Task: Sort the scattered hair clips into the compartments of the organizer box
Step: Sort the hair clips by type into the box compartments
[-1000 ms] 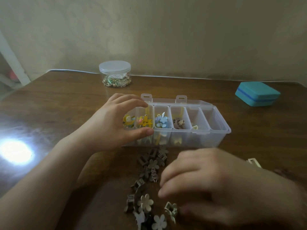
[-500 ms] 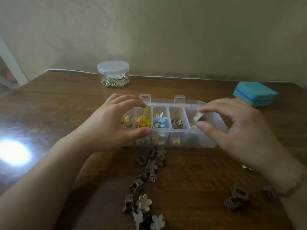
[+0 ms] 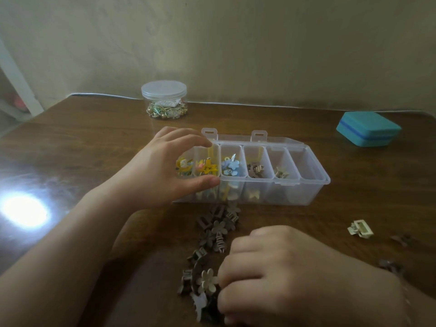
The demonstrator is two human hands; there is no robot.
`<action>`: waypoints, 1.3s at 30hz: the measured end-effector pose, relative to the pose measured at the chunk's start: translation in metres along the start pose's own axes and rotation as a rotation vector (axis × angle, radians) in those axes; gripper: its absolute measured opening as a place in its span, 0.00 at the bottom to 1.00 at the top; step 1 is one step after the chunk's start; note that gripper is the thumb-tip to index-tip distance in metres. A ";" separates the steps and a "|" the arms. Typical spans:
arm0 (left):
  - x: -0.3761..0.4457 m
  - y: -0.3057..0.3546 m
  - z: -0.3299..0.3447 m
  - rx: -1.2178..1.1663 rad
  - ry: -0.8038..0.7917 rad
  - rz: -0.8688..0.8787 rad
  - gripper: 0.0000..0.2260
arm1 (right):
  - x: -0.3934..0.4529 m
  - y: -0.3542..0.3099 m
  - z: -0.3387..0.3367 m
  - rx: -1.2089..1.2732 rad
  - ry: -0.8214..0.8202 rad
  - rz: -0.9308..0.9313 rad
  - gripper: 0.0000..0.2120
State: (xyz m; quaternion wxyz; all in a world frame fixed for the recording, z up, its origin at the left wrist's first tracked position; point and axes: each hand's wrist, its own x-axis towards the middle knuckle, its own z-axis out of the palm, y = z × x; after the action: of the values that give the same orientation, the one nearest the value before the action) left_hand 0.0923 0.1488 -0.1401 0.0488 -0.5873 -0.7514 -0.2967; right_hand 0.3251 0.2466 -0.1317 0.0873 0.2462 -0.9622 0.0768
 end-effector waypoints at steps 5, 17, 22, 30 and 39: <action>0.000 0.000 0.001 0.004 -0.002 0.005 0.33 | -0.001 0.009 -0.005 0.077 -0.047 0.091 0.06; 0.000 0.000 0.000 -0.009 -0.007 -0.004 0.33 | -0.027 0.032 -0.034 0.041 0.445 0.291 0.06; 0.000 0.001 0.001 -0.013 -0.003 0.003 0.33 | -0.026 0.058 -0.035 -0.056 0.699 0.623 0.06; 0.000 0.002 0.000 -0.017 -0.009 -0.003 0.33 | -0.052 0.062 -0.062 -0.019 0.486 0.776 0.08; 0.000 -0.002 0.002 -0.016 0.011 0.024 0.32 | -0.106 0.089 -0.079 0.239 -0.433 1.170 0.19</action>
State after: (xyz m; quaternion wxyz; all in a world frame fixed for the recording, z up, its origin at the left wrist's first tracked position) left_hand 0.0914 0.1495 -0.1422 0.0519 -0.5950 -0.7418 -0.3051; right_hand 0.3837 0.3871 -0.0860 -0.1940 -0.3024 -0.9181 0.1672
